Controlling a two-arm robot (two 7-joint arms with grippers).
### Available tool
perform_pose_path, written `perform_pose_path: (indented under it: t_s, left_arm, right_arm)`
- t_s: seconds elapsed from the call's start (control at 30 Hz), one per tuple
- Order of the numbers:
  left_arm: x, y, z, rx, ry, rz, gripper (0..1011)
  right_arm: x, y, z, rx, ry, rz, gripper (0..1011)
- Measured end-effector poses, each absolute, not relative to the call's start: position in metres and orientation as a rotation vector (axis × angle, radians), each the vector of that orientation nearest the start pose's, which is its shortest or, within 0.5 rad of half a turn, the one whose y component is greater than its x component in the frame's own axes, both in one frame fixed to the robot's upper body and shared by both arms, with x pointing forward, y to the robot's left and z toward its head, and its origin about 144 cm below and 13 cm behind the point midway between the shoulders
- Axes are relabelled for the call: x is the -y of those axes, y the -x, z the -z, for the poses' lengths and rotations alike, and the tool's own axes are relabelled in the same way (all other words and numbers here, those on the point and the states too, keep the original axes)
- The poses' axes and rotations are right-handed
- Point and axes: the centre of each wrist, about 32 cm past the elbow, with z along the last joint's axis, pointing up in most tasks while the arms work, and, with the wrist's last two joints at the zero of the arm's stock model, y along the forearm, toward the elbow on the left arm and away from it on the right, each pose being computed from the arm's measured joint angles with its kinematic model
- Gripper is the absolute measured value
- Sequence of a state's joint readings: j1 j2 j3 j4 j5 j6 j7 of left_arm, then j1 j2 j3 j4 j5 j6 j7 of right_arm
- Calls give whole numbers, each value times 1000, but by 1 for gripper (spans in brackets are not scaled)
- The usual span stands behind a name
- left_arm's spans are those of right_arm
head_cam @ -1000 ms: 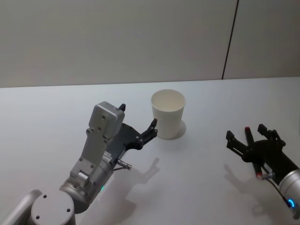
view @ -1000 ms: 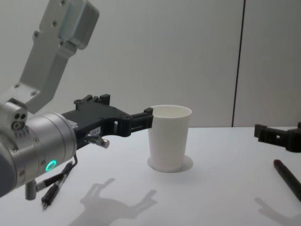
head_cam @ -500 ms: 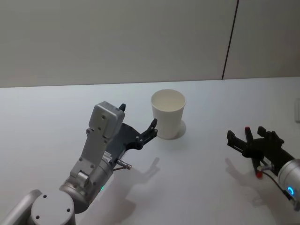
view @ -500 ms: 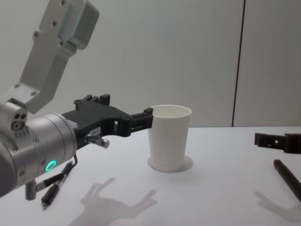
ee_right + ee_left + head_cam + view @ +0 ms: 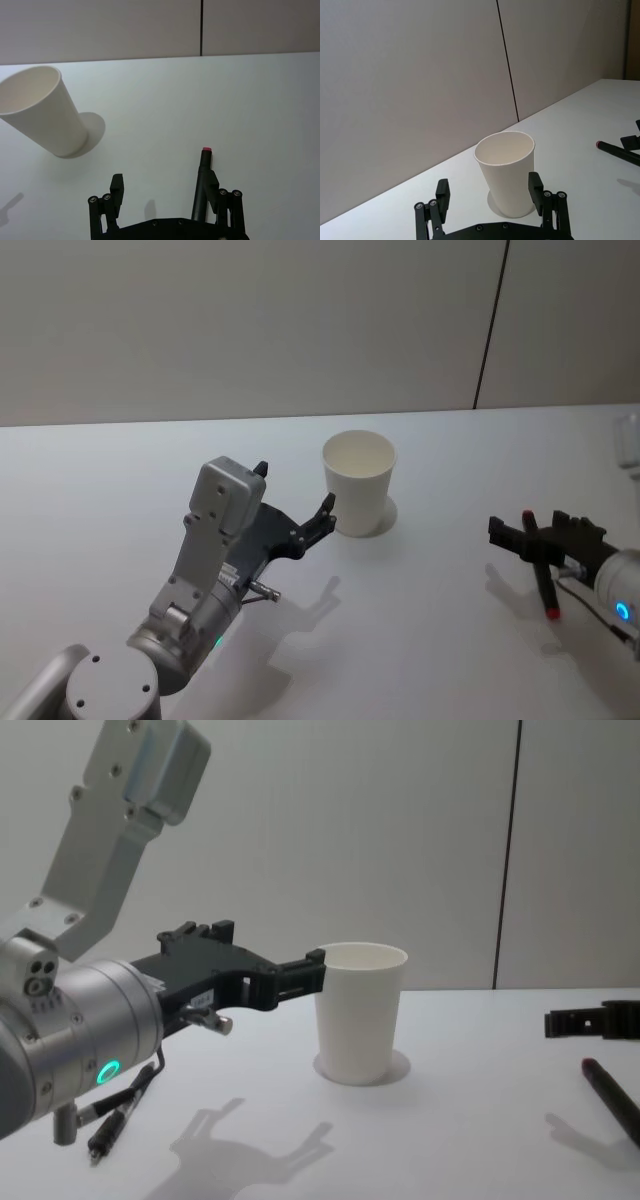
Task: Place the pen into the pen holder.
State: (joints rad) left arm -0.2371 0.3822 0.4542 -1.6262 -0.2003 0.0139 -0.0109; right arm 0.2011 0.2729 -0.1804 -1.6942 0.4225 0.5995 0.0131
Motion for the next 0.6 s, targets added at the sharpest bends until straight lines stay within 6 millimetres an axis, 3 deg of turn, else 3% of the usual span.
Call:
perform_pose_path:
  t_s: [0.6]
  left_arm:
    - [-198, -492, -1204, 268, -61, -1124, 999]
  right_arm:
    - [247, -540, -1270, -425, 385, 1315, 1001]
